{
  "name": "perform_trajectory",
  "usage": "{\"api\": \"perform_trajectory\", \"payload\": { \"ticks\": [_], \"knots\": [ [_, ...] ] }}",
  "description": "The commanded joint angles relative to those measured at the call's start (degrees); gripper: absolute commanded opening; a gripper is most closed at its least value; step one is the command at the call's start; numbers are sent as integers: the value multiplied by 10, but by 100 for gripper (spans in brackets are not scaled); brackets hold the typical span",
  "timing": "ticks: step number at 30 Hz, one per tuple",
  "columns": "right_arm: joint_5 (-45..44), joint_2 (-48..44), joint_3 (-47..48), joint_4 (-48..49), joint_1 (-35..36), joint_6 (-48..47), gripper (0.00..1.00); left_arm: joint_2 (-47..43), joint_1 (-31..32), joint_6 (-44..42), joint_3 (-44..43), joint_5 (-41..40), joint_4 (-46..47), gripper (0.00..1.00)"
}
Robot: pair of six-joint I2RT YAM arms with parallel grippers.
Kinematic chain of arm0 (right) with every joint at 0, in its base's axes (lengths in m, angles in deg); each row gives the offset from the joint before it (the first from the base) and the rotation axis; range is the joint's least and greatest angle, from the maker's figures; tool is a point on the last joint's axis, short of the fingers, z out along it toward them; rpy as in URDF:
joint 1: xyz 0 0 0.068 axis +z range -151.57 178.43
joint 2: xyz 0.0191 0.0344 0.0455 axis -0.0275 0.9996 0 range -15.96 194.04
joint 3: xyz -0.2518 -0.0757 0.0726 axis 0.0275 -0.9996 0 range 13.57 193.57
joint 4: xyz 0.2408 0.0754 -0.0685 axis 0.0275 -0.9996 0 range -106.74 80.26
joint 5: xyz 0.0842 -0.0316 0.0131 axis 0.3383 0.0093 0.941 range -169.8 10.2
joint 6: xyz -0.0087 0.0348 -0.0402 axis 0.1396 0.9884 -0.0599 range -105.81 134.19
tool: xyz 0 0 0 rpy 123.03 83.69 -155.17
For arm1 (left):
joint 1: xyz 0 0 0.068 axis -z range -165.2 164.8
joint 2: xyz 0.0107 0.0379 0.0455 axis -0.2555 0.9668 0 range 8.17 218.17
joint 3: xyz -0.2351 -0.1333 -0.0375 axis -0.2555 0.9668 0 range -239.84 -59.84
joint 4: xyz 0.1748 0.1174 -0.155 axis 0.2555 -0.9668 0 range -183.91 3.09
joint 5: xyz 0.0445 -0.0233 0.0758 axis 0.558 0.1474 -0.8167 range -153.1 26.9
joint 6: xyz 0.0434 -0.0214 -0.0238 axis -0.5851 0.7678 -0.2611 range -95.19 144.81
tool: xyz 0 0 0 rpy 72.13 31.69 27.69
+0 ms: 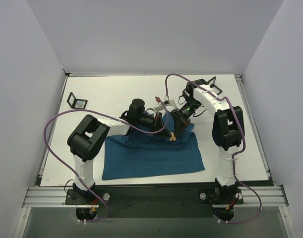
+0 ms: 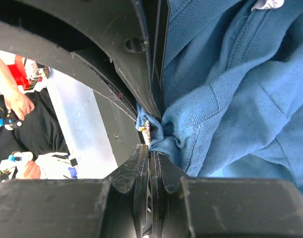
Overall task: Remove the brooch from the garment
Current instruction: Pass from the right arm to the left
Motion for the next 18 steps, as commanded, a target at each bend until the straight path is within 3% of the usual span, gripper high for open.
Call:
{"api": "perform_trajectory", "payload": {
  "ticks": [1, 3, 8, 9, 14, 15, 18],
  "knots": [
    [30, -39, 27, -67, -4, 9, 0, -32, 15, -50, -8, -2, -43, 0],
    [23, -42, 31, -63, -8, 20, 3, -39, 14, -53, -7, -5, -43, 0],
    [-8, -54, 30, -51, -11, 46, 28, -56, 12, -60, -5, -12, -48, 0],
    [-12, -55, 30, -48, -11, 55, 42, -58, 12, -59, -6, -11, -48, 0],
    [-27, -95, 15, -14, -27, 82, 80, -75, 5, -55, -6, -4, -47, 0],
    [-41, -107, 11, 20, -37, 96, 100, -77, 2, -55, -6, -3, -47, 0],
    [-93, -167, -16, 118, -53, 172, 100, -86, -7, -54, -5, 2, -47, 0]
  ]
}}
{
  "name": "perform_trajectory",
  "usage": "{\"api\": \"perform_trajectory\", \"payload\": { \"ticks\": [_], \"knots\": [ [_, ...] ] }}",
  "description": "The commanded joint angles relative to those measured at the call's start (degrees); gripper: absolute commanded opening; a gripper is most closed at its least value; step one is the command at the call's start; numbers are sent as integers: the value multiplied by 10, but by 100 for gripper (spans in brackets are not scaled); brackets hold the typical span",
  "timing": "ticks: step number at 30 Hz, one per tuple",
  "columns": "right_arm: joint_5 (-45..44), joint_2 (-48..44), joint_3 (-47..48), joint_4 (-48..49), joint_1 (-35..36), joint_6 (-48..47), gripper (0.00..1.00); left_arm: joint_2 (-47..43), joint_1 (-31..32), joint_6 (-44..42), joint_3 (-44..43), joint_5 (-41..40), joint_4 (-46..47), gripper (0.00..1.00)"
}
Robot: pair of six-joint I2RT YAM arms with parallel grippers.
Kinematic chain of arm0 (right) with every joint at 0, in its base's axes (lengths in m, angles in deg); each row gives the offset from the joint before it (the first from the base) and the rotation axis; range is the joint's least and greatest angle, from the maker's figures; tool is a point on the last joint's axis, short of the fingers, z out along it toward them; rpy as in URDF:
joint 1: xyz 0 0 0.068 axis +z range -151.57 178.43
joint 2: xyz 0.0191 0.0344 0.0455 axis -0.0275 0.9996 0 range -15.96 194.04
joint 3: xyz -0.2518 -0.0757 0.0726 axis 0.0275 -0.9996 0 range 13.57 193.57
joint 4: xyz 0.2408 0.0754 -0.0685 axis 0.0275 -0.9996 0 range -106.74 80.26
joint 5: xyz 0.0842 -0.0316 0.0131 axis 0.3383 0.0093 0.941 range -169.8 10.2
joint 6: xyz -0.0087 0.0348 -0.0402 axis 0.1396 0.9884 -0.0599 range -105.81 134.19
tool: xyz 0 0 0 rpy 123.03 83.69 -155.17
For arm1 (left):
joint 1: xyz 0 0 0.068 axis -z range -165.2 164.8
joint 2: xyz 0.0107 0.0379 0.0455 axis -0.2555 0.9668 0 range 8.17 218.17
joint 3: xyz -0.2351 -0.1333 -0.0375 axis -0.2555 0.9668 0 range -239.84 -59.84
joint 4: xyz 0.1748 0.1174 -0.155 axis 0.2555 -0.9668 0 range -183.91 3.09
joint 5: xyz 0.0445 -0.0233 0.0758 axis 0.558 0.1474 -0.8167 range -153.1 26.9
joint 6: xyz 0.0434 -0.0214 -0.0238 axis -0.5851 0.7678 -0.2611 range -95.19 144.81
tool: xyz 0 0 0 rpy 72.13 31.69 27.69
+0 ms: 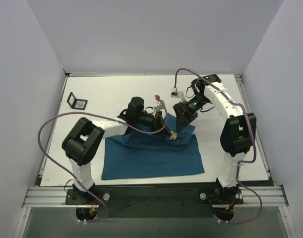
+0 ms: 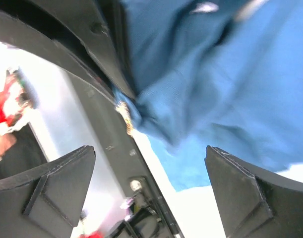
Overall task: Remove the brooch from the garment
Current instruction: Pass from the right arm to the left
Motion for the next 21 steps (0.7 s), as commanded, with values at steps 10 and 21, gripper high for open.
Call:
{"api": "perform_trajectory", "payload": {
  "ticks": [10, 21],
  "knots": [
    [-108, -240, -108, 331, -36, 304, 100, -61, -36, -26, -14, 21, -29, 0],
    [-106, -212, -155, 348, -18, 270, 100, -74, -41, -60, -36, 11, -82, 0]
  ]
}}
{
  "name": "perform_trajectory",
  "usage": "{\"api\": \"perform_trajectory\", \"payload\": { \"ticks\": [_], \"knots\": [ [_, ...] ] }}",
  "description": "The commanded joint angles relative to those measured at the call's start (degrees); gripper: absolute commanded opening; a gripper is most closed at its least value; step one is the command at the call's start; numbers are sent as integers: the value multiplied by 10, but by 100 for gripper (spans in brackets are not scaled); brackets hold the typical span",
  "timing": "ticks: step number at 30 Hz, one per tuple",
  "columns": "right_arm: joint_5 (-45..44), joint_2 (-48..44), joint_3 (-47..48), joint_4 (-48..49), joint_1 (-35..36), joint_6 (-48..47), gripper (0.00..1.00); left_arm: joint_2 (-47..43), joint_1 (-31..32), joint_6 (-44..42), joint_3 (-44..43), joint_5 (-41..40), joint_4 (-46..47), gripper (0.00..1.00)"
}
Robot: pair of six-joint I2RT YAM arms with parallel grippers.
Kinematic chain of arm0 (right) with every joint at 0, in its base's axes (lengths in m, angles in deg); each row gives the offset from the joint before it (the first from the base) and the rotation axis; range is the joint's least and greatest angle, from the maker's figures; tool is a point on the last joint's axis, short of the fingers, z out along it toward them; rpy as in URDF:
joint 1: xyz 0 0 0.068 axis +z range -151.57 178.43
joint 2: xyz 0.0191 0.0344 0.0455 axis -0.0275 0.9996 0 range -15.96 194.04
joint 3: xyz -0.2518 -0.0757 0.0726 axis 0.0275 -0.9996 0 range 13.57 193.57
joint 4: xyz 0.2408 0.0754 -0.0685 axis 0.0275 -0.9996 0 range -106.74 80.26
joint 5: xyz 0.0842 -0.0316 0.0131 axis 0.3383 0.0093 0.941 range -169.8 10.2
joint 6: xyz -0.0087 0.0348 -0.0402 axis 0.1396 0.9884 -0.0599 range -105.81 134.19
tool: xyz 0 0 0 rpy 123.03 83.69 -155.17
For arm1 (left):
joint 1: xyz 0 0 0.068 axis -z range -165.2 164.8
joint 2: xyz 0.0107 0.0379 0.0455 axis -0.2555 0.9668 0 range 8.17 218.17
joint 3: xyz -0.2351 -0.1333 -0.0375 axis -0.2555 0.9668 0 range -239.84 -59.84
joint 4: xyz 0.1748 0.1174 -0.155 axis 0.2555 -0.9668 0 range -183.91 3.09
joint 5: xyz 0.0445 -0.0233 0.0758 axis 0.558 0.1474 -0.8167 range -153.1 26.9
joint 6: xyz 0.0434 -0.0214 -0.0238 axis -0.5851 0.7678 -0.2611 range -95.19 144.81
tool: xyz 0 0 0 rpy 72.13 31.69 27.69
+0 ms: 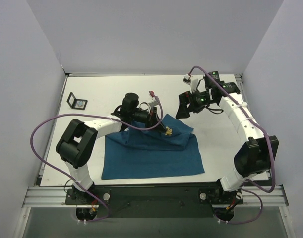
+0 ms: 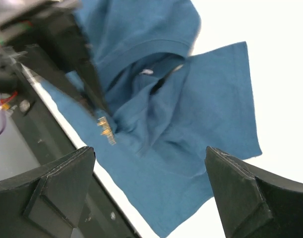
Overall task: Remove the brooch from the garment
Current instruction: Pass from the left arm to the right
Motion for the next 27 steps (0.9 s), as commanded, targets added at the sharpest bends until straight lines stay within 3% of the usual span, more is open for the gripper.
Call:
{"api": "perform_trajectory", "payload": {
  "ticks": [1, 4, 8, 11, 16, 25, 26, 27],
  "knots": [
    [-67, -30, -63, 84, 15, 79, 100, -35, -4, -15, -33, 8, -7, 0],
    [-59, -63, -105, 133, 20, 91, 100, -37, -7, -12, -31, 4, -1, 0],
    [21, -80, -135, 163, 21, 106, 100, -39, -10, 22, -21, 4, 41, 0],
    [67, -111, -171, 219, 24, 97, 96, -37, -14, 55, -10, 10, 81, 0],
    [102, -131, -202, 231, 48, 79, 90, -32, -18, 101, 5, 18, 143, 0],
    [64, -112, -211, 236, 89, 53, 67, -28, -19, 160, 17, 33, 214, 0],
    [64, -112, -212, 237, 88, 51, 57, -27, -19, 163, 19, 33, 221, 0],
    [63, -111, -214, 238, 87, 50, 54, -26, -19, 166, 19, 35, 224, 0]
  ]
}}
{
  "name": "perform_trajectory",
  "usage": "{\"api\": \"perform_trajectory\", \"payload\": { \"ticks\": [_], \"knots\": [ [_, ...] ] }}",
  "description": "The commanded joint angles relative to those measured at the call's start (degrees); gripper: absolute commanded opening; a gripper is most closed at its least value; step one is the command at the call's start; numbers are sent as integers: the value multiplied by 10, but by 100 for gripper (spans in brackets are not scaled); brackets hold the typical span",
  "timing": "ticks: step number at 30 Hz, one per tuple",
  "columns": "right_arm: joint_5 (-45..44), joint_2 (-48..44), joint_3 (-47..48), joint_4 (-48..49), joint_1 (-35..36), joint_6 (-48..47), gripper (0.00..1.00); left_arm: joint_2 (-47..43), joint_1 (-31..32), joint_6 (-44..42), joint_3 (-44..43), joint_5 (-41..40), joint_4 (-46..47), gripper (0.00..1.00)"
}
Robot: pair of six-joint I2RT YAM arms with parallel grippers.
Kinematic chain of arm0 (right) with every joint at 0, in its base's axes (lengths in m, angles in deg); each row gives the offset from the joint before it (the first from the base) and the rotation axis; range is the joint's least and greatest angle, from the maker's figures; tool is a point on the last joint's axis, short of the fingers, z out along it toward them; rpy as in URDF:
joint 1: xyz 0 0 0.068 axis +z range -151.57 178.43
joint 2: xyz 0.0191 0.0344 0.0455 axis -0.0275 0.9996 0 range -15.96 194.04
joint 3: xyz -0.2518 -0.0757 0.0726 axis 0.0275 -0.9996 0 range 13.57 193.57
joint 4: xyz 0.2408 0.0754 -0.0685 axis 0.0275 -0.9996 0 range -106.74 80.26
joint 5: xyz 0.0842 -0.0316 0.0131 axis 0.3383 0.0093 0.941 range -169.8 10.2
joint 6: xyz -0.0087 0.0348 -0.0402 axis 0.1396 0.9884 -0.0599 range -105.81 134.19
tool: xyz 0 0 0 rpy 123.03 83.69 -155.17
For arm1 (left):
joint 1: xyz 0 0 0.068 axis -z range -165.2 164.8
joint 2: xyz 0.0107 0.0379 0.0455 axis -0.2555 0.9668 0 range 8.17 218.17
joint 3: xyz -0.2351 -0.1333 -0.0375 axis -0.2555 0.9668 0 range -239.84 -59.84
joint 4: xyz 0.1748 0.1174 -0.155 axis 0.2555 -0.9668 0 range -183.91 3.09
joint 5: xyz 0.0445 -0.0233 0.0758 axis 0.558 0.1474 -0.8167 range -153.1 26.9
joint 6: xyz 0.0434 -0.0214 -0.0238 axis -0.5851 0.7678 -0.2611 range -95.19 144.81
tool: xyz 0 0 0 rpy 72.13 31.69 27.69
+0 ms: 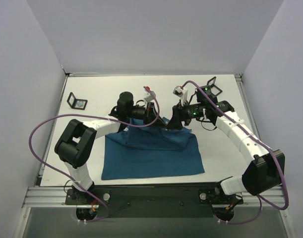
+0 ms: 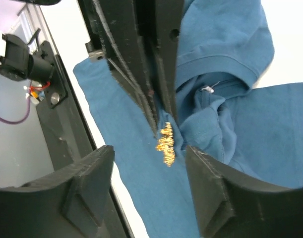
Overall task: Remove the brooch from the garment
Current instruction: Pass from the left arm to the right
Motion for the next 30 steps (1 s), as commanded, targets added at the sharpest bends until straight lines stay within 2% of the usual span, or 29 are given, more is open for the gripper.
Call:
{"api": "perform_trajectory", "payload": {
  "ticks": [1, 3, 6, 7, 12, 13, 16, 27, 30],
  "knots": [
    [4, 5, -7, 19, -4, -20, 53, -20, -3, 39, 1, 24, 72, 0],
    [7, 6, -10, 20, -4, -21, 44, -16, -4, 45, 2, 25, 85, 0],
    [8, 7, -13, 19, -5, -23, 38, -9, -5, 76, 5, 31, 114, 0],
    [12, 8, -12, 20, -6, -24, 33, -7, -6, 84, 6, 33, 122, 0],
    [23, 8, -14, 20, -9, -25, 25, 0, -8, 111, 9, 35, 160, 0],
    [23, 8, -13, 20, -9, -26, 18, 0, -7, 111, 9, 34, 160, 0],
    [23, 5, -14, 21, -11, -25, 10, 0, -8, 110, 11, 33, 160, 0],
    [47, -6, -17, 21, -23, -23, 0, 1, -8, 92, 14, 30, 145, 0],
    [51, -5, -17, 20, -22, -23, 0, -1, -6, 85, 15, 29, 137, 0]
  ]
}}
